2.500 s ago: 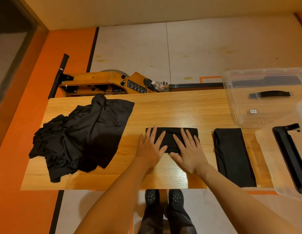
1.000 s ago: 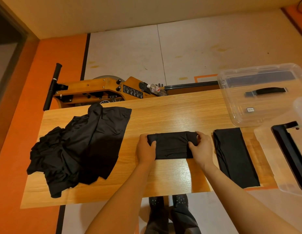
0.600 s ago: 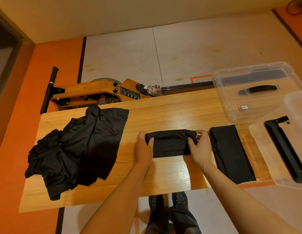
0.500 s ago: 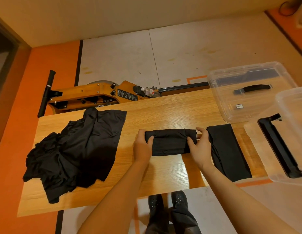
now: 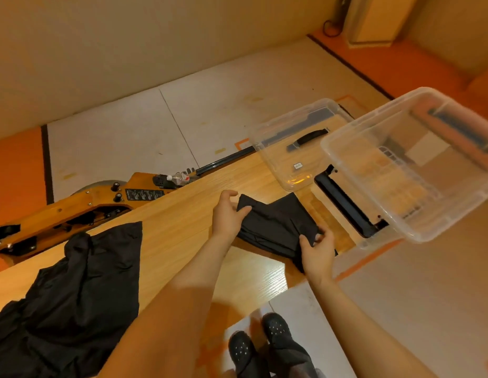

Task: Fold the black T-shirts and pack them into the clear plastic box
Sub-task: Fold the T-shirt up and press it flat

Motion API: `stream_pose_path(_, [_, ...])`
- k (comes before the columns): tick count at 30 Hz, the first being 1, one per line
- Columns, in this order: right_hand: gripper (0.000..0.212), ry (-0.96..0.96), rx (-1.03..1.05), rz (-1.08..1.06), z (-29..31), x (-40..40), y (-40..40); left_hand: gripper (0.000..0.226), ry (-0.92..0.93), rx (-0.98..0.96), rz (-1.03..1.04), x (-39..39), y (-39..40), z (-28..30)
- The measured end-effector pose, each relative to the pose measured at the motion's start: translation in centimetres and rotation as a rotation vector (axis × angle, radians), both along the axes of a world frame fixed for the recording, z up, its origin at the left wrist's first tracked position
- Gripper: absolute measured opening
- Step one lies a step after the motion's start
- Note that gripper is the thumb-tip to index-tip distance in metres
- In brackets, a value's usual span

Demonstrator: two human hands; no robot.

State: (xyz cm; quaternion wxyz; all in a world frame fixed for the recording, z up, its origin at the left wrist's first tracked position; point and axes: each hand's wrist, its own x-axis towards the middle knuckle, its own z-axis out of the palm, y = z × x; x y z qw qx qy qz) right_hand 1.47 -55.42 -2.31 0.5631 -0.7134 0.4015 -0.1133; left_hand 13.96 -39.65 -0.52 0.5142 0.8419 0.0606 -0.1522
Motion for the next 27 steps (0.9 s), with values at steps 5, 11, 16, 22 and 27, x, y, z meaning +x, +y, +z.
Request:
stream_pose_path(5, [0.048,-0.041,0.063,-0.153,-0.3,-2.6,-1.3,0.045,0.036,0.049,-0.186,1.4,-4.8,-0.1])
stream_pose_path(11, [0.065,0.031,0.077,-0.247,-1.0,-3.6,-1.3,0.037,0.026,0.113,-0.330,2.8,-8.1,-1.3])
stream_pose_path(16, [0.085,0.026,0.137,-0.275,-1.8,-3.6,-0.8,0.029,-0.048,0.201,-0.426,3.6,-9.9,-2.2])
stream_pose_path(22, [0.058,0.034,0.133,-0.373,-2.9,-3.4,-0.3,0.015,-0.007,0.236,-0.591,4.1,-9.7,-4.1])
stream_pose_path(27, [0.053,0.060,0.097,-0.408,-3.6,-3.5,-0.3,0.029,-0.034,0.247,-0.612,4.6,-8.9,-5.1])
